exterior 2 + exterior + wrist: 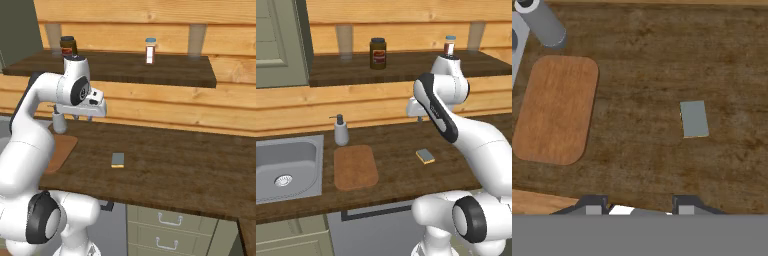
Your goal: Pick up the sponge from the counter and clean the cutting board by briefly scrubbing or pressing down on the cutting board. Once finished, release the sponge.
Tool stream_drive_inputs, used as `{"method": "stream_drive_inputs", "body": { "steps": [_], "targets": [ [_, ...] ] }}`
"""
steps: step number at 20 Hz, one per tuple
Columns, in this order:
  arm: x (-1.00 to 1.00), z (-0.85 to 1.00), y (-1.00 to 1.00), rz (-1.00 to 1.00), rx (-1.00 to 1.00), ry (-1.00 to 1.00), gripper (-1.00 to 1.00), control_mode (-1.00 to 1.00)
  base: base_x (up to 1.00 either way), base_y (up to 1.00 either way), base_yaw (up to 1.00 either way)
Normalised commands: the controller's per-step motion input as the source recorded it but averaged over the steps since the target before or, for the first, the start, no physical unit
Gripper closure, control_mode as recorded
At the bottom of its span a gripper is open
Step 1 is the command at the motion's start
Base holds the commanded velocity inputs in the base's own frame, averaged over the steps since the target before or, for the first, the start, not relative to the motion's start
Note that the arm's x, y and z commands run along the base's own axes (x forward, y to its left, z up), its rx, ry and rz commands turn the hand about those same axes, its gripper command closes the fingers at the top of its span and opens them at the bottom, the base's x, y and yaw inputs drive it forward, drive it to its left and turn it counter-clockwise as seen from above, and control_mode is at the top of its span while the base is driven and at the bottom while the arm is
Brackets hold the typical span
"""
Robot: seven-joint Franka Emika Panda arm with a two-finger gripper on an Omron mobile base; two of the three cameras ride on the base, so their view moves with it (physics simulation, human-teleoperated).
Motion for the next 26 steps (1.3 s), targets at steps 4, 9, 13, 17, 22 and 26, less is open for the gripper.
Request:
{"method": "stream_drive_inputs", "body": {
  "steps": [4,9,13,17,22,26],
  "targets": [
    [-0.04,-0.21,0.00,0.00,-0.03,0.05,-1.00,-1.00,0.00,0.00,0.00],
    [-0.01,-0.57,0.00,0.00,-0.05,0.12,-1.00,-1.00,0.00,0.00,0.00],
    [0.17,-0.45,-0.05,0.00,0.00,0.07,-1.00,-1.00,0.00,0.00,0.00],
    [0.30,-0.33,-0.15,0.00,0.00,0.10,-1.00,-1.00,0.00,0.00,0.00],
    [0.41,-0.40,-0.18,0.00,-0.03,0.04,-1.00,-1.00,0.00,0.00,0.00],
    [0.48,-0.49,-0.13,0.00,-0.01,0.01,-1.00,-1.00,0.00,0.00,0.00]
  ]
}}
